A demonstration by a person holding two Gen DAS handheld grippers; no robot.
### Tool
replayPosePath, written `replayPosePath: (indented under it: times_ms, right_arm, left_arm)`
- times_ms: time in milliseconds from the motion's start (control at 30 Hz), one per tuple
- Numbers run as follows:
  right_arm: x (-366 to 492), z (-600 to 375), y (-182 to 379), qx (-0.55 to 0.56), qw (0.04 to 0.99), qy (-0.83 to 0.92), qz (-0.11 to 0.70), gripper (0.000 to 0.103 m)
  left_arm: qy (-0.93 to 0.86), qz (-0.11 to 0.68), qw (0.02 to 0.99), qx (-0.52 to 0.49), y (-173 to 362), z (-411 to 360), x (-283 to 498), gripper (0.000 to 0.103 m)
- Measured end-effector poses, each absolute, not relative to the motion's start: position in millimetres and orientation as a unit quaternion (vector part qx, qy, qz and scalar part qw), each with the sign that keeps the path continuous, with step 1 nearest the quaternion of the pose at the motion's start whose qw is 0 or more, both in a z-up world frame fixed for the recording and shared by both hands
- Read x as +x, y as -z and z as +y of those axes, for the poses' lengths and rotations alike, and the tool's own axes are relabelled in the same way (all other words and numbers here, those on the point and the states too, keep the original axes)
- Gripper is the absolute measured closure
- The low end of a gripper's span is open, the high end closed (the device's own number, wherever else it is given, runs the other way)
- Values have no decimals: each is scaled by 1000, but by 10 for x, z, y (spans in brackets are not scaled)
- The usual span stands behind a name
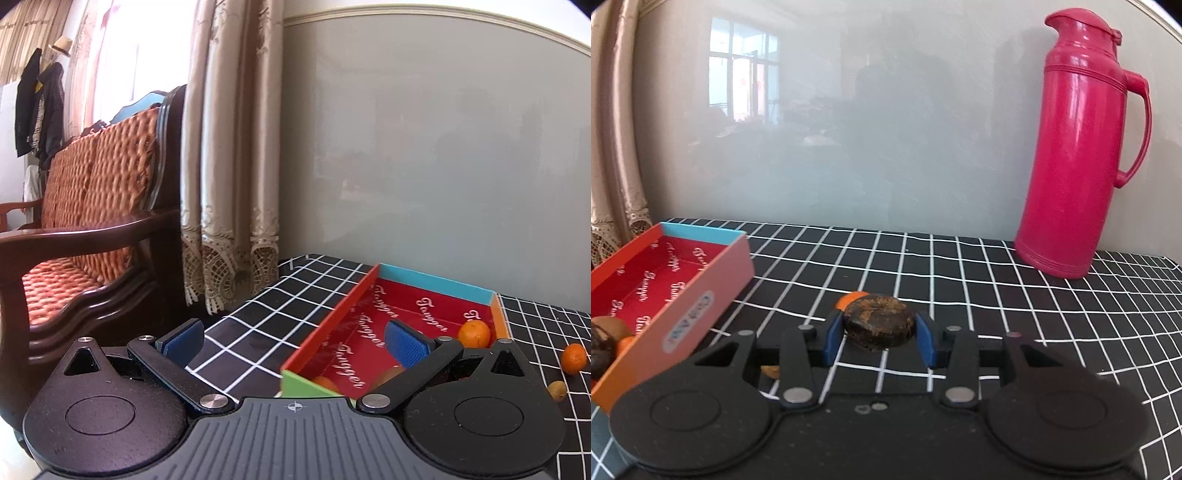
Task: Organize fruits
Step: 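Carry the dark brown nut over the box with the right gripper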
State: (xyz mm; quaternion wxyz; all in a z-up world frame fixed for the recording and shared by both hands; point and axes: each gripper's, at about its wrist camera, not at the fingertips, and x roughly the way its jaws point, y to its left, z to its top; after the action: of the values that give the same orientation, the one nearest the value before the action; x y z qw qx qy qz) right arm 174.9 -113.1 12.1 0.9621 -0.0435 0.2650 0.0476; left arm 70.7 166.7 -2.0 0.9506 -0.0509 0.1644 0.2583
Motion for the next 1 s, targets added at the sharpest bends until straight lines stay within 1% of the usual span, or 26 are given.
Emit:
replayPosePath:
  times_ms: [700, 1000]
  right_arm:
    - [1602, -421, -200, -63, 961, -119, 240, 63]
    - [1486, -31, -177, -92, 959, -154, 222, 63]
  left_arm:
    - [-273, 166, 946, -52, 20, 1941, 546, 0]
    - [-274, 166, 946, -52, 14, 2024, 505, 0]
